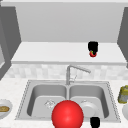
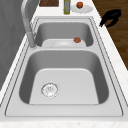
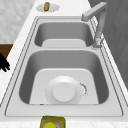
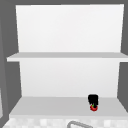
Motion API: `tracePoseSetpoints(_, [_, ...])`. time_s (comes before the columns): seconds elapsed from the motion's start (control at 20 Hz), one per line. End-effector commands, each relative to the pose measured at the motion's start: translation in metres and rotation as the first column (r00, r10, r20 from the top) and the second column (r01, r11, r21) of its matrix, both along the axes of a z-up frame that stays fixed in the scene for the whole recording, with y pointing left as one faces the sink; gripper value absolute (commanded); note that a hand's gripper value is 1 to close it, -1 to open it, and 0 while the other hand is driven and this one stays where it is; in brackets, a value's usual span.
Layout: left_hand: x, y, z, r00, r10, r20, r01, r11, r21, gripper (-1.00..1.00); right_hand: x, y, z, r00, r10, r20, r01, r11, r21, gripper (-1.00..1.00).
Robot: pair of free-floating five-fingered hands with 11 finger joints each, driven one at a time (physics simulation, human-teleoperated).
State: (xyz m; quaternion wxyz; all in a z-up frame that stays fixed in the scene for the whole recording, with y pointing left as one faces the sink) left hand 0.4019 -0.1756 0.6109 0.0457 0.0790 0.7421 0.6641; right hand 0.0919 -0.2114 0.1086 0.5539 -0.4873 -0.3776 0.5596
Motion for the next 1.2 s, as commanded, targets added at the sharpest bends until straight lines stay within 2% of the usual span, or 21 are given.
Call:
tracePoseSetpoints(0.0, [0.002,-0.006,-0.003,1.0000,0.000,0.002,0.000,1.0000,0.000,1.00,0.000,0.000,0.000,1.000,0.000,0.000,0.000,1.000,0.000,0.00])
tracePoseSetpoints(0.05, [0.006,-0.007,-0.003,1.0000,0.001,0.002,-0.001,1.0000,-0.001,1.00,0.000,0.000,0.000,1.000,0.000,0.000,0.000,1.000,0.000,0.00])
tracePoseSetpoints(0.1, [0.011,-0.009,-0.004,1.0000,0.002,0.003,-0.002,1.0000,-0.002,-1.00,0.000,0.000,0.000,1.000,0.000,0.000,0.000,1.000,0.000,0.00])
tracePoseSetpoints(0.15, [0.014,-0.011,-0.005,0.9999,0.010,-0.006,-0.010,0.9999,-0.011,-1.00,0.000,0.000,0.000,1.000,0.000,0.000,0.000,1.000,0.000,0.00])
tracePoseSetpoints(0.3, [0.031,-0.011,-0.005,0.9997,-0.006,-0.024,0.006,1.0000,-0.008,-1.00,0.000,0.000,0.000,1.000,0.000,0.000,0.000,1.000,0.000,0.00])
tracePoseSetpoints(0.35, [0.038,-0.011,-0.004,0.9992,-0.009,-0.039,0.007,0.9995,-0.031,-1.00,0.000,0.000,0.000,1.000,0.000,0.000,0.000,1.000,0.000,0.00])
tracePoseSetpoints(0.45, [0.045,-0.016,0.007,0.9979,-0.012,-0.064,0.010,0.9991,-0.041,-1.00,0.000,0.000,0.000,1.000,0.000,0.000,0.000,1.000,0.000,0.00])
tracePoseSetpoints(0.6, [0.062,-0.020,0.014,0.9968,-0.021,-0.078,0.017,0.9989,-0.045,-1.00,0.000,0.000,0.000,1.000,0.000,0.000,0.000,1.000,0.000,0.00])
tracePoseSetpoints(0.75, [0.073,-0.021,0.016,0.9899,-0.007,-0.142,0.001,0.9991,-0.042,-1.00,0.000,0.000,0.000,1.000,0.000,0.000,0.000,1.000,0.000,0.00])
tracePoseSetpoints(0.9, [0.078,-0.019,0.011,0.9782,-0.025,-0.206,0.016,0.9989,-0.044,-1.00,0.000,0.000,0.000,1.000,0.000,0.000,0.000,1.000,0.000,0.00])
tracePoseSetpoints(1.0, [0.084,-0.018,0.014,0.9620,-0.049,-0.269,0.036,0.9980,-0.053,-1.00,0.000,0.000,0.000,1.000,0.000,0.000,0.000,1.000,0.000,0.00])
tracePoseSetpoints(1.15, [0.088,-0.015,0.019,0.9379,-0.051,-0.343,0.047,0.9987,-0.023,-1.00,0.000,0.000,0.000,1.000,0.000,0.000,0.000,1.000,0.000,0.00])
